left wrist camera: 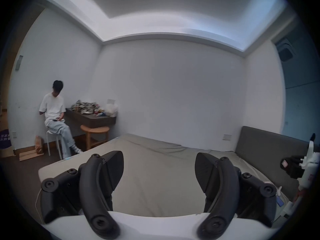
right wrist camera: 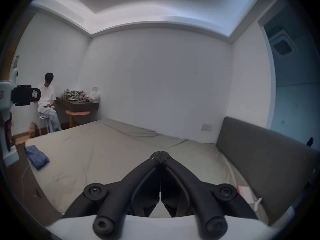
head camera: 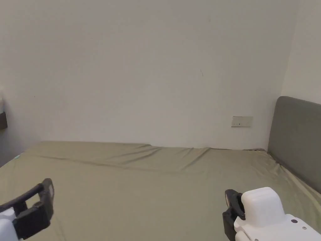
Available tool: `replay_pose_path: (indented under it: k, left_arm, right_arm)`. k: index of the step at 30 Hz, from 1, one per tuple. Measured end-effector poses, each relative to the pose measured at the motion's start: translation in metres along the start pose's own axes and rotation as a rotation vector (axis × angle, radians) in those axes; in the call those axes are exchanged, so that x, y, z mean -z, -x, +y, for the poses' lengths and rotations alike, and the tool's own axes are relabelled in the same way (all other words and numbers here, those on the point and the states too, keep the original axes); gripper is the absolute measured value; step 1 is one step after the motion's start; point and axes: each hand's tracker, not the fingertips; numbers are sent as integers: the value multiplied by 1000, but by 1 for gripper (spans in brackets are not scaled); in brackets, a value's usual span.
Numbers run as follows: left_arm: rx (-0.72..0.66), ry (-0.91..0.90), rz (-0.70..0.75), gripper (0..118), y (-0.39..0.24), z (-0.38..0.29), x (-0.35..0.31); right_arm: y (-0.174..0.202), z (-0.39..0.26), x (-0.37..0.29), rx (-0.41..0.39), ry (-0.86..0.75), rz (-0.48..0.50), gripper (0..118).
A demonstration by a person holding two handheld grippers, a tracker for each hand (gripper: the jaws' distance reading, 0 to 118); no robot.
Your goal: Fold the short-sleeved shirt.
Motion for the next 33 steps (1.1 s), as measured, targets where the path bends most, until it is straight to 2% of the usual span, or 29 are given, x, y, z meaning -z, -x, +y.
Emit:
replay_pose_path:
  k: [1,2,5,7,9,11,12,13,14,16,17,21,26,33]
  left_arm:
    - [-11,2,-12,93,-17,-8,-2]
    - [-17,5,-26,93,-29,-15,-3]
    - [17,58,-58,93,-62,-30,-4]
    - [86,70,-69,95,-90,-36,-9]
    - [108,76,-87,100,-99,-41,-12]
    - [64,85,-172,101,-113,-43,-18]
    - [39,97,-205,104,-114,-44,-18]
    - [16,108,-231,110,-114,-44,-18]
    - [8,121,-241,113,-121,-42,-19]
    - [8,134,-241,113,-124,-42,-18]
    - [9,147,-235,113,-126,-42,-17]
    - [74,130,-130,113,-137,-41,-19]
    - [188,67,-24,116,-153,-39,-25]
    - [185,81,-57,116,-158,-42,-30]
  right_arm:
    - [2,0,-3,-13,0,-26,8]
    - [1,1,-5,4,5,-9,8]
    - [-5,1,-16,86,1,-9,8]
    - [-5,-3,-21,69,-3,-31,10]
    - [-4,-9,-24,15,-8,-102,18]
    - [-6,-13,-25,10,2,-114,31]
    - [-10,-14,-26,20,4,-117,50]
    - [-14,-16,-26,60,17,-117,93]
    - [-18,-16,-24,97,51,-103,118]
    - [-25,-24,-21,156,120,-34,118]
    - [-30,-14,-28,140,77,-64,118]
    - [-27,-23,-26,95,83,-112,118]
    - [-29,-17,-34,103,52,-112,118]
    - [-29,-12,-40,80,18,-108,118]
